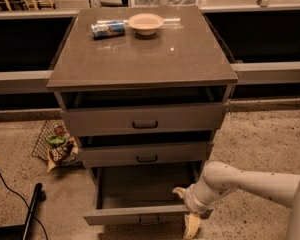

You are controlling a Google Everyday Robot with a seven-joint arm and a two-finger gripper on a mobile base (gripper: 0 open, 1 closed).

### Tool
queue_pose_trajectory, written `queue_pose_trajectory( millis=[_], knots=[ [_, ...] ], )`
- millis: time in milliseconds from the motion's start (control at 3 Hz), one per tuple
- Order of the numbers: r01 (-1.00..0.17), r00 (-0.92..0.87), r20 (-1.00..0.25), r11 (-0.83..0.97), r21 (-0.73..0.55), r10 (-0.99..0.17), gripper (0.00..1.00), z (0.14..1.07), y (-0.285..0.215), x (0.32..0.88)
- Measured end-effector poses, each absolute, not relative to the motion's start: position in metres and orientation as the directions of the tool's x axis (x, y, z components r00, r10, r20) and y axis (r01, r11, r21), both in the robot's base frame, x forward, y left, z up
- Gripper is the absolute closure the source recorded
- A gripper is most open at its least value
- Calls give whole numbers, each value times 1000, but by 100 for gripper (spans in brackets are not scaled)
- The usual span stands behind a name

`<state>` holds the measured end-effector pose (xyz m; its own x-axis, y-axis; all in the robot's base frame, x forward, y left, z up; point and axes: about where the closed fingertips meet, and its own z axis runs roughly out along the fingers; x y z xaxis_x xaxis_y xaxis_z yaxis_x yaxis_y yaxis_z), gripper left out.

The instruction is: Close bottom drawer

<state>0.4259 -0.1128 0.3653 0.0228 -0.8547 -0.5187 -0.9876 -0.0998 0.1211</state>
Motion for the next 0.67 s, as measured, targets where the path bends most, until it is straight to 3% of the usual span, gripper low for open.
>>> queue_pose_trajectory(
  millis=[333, 667],
  knots=[
    [-978, 51, -576, -157, 135, -816, 0, 312, -106, 422],
    [-972, 50, -638, -185, 147, -769, 16, 267, -100, 416]
  ],
)
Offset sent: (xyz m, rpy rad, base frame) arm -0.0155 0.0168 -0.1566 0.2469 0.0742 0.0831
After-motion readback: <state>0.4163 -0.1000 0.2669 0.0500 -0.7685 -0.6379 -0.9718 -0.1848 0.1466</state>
